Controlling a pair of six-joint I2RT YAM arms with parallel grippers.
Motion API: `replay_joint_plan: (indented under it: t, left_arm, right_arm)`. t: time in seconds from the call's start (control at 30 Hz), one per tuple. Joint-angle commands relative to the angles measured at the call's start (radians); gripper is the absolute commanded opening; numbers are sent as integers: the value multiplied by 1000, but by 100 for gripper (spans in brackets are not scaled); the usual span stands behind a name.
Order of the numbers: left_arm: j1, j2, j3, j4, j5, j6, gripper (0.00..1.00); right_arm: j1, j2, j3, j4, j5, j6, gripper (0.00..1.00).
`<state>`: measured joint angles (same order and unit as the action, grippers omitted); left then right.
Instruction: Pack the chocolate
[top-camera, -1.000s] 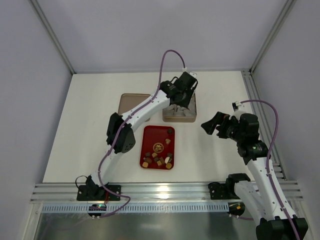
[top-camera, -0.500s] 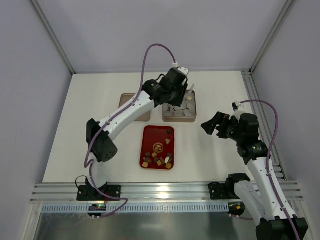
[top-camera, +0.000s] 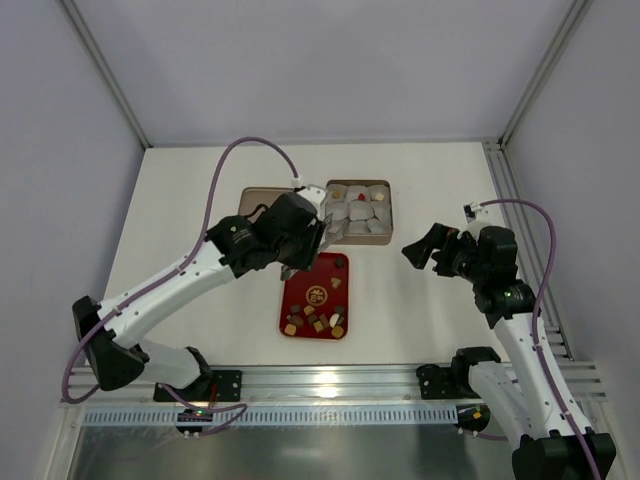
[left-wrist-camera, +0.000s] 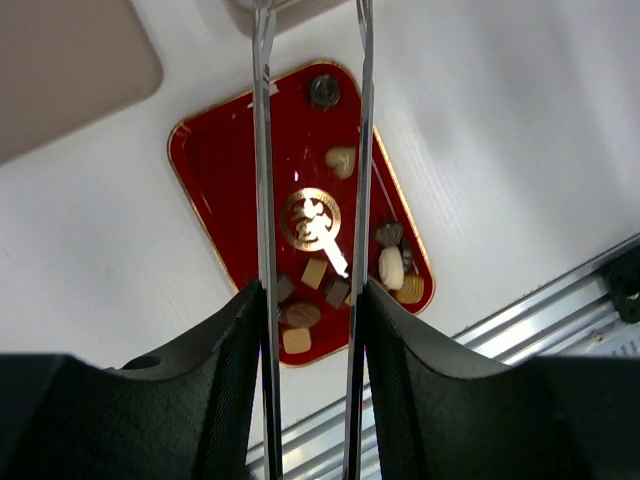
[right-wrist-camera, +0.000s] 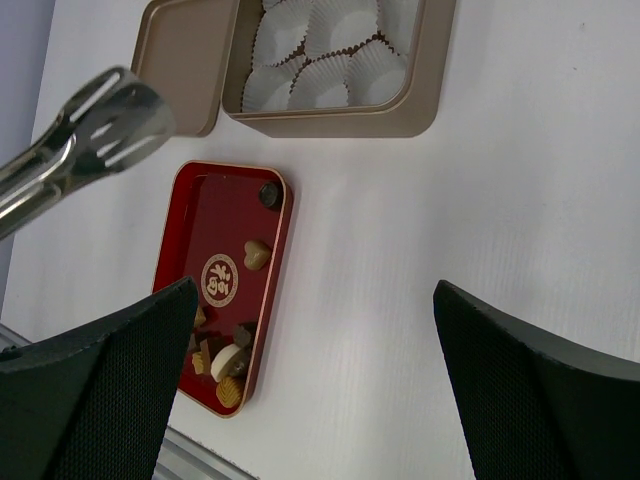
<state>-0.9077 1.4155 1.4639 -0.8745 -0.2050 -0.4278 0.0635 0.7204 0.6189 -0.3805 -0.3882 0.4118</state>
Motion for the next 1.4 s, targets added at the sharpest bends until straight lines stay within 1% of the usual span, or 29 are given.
replay_joint_plan:
  t: [0.0,0.03,0.17,0.33,0.47,0.8,0.9,1.17,1.37]
  left_arm:
    - [-20,-136,-120,-37,-10,-54,42]
    - [-28,-188,-143,-55,-8,-71,42]
    - [-56,-269,-237,-115,6,-95,42]
    - [-91,-325,-339,-152,6,-117,42]
    - [-102,-345,-375,-146,21,-126,42]
    - [-138,-345,-412,-173,29,-127,42]
    - [-143,-342,-407,-175,38,-124,42]
    - [-168,-343,-398,-248,53,-101,42]
    - [-183,-339,-398,-258,67,-94,42]
  right_arm:
    - [6,2,4,40,-6,-22,100]
    - [6,4,4,40,-6,-24,100]
    - [9,8,1,45,-5,-25,100]
    - [16,11,-1,43,2,-25,100]
    - [18,8,-2,46,5,-22,100]
    - [21,-3,-18,43,12,-24,100]
    - [21,2,-24,51,5,-19,100]
    - [22,-6,-38,54,6,-21,100]
    - [22,-2,-48,66,5,-16,100]
